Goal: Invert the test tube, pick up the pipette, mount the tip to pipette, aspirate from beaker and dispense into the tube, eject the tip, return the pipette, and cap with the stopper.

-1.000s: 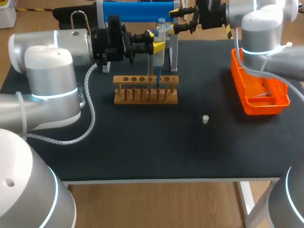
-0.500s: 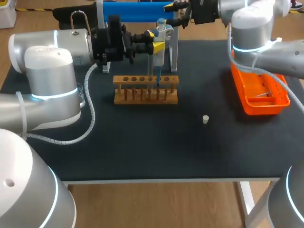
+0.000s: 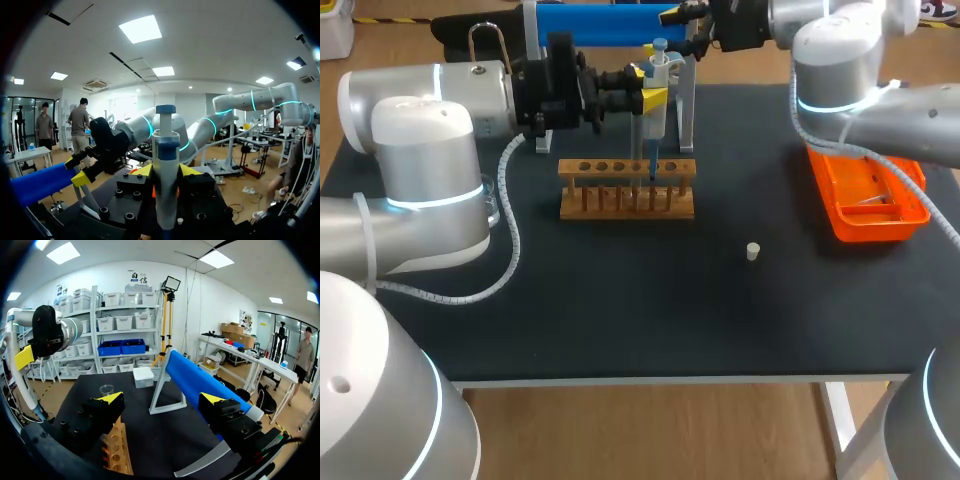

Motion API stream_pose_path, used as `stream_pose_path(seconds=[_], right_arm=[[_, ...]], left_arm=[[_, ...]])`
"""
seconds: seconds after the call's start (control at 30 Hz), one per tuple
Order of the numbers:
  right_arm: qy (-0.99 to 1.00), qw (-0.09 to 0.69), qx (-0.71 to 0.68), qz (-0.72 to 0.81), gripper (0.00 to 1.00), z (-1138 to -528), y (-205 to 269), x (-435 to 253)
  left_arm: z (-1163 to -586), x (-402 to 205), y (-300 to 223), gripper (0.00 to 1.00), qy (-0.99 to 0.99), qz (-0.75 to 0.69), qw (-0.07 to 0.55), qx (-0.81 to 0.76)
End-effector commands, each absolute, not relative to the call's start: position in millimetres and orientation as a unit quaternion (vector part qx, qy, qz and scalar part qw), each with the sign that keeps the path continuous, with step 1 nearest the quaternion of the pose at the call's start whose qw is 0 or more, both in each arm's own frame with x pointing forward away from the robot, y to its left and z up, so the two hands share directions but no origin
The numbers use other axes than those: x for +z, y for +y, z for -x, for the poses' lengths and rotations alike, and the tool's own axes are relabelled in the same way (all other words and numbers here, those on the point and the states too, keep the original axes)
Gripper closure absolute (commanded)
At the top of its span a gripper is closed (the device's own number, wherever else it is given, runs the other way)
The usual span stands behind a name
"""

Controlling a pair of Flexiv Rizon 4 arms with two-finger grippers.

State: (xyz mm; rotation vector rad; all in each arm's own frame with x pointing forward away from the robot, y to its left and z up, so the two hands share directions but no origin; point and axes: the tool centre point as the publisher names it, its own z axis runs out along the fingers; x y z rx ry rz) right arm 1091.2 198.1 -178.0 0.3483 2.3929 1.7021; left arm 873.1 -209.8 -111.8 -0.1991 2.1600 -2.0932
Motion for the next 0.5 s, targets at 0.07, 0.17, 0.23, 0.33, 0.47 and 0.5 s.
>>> stream_pose_path(seconds=[0.07, 0.17, 0.23, 0.33, 0.47, 0.5], right_arm=[[0.806, 0.093, 0.573, -0.116, 0.00, -1088.7, 202.3, -175.0], [0.806, 0.095, 0.573, -0.116, 0.00, -1086.7, 202.9, -173.4], [0.805, 0.095, 0.574, -0.117, 0.00, -1085.8, 203.0, -172.8], [0.805, 0.095, 0.574, -0.117, 0.00, -1085.8, 203.0, -172.8], [0.805, 0.095, 0.574, -0.117, 0.00, -1085.8, 203.0, -172.8], [0.805, 0.095, 0.574, -0.117, 0.00, -1085.8, 203.0, -172.8]], left_arm=[[-872.9, -111.4, -209.2, 1.00, 0.715, 0.066, 0.063, -0.693], [-872.9, -111.4, -209.2, 1.00, 0.715, 0.066, 0.063, -0.693], [-872.9, -111.4, -209.2, 1.00, 0.715, 0.066, 0.063, -0.693], [-872.9, -111.4, -209.2, 1.00, 0.715, 0.066, 0.063, -0.693], [-872.9, -111.4, -209.2, 1.00, 0.715, 0.066, 0.063, -0.693], [-872.9, -111.4, -209.2, 1.00, 0.715, 0.066, 0.063, -0.693]])
